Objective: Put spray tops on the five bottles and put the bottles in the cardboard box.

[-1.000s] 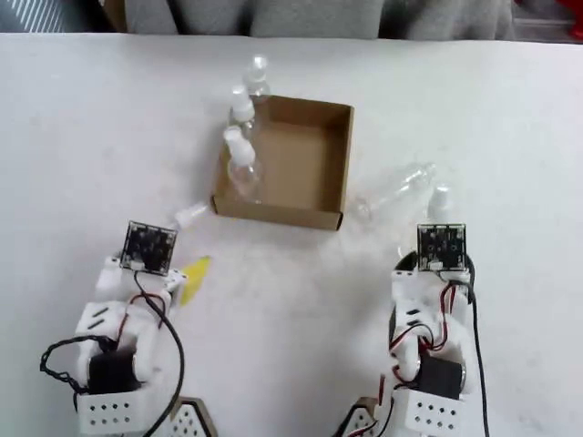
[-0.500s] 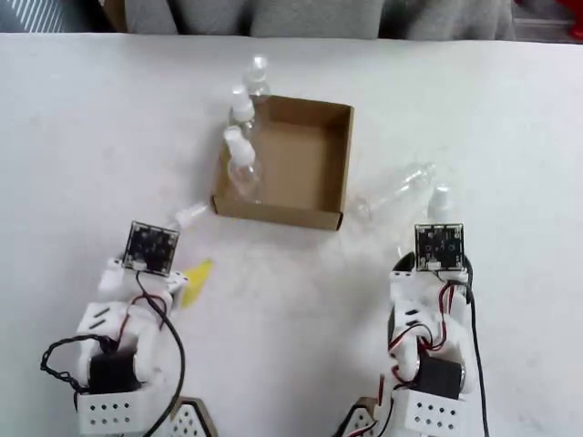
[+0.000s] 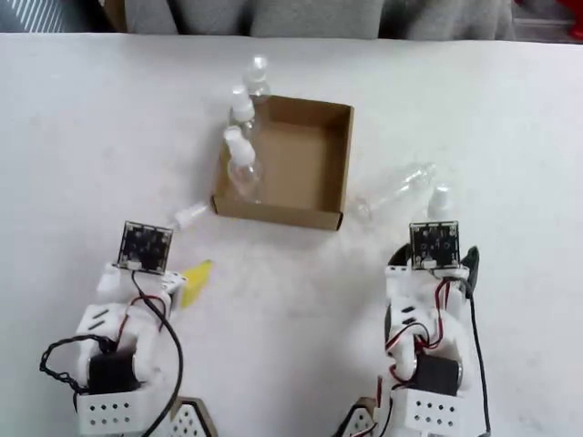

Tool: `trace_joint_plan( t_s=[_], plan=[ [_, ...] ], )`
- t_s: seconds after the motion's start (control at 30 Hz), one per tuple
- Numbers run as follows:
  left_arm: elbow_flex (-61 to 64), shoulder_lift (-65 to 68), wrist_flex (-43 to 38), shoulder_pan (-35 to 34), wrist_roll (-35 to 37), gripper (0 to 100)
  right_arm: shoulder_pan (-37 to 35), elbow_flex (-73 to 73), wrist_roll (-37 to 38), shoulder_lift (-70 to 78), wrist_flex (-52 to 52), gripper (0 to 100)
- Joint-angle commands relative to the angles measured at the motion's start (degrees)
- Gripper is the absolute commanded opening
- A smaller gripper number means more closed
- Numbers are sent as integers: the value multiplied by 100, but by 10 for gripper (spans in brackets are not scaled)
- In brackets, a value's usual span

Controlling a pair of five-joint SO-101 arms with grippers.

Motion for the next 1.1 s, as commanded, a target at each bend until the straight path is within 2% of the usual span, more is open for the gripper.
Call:
trace_joint_plan(
  t_s=[0.0,0.33,0.97,1.07],
  plan=[
    [-18,-48,-105,-66,62,380,-92,62,-53,796,-954,338],
    [-18,-48,-105,-66,53,380,-92,53,-9,2888,-3213,339],
    [-18,-48,-79,-66,53,380,-356,-26,-9,4400,-4804,335],
    [-18,-48,-70,-66,53,380,-356,-97,-9,4708,-5007,284]
  ],
)
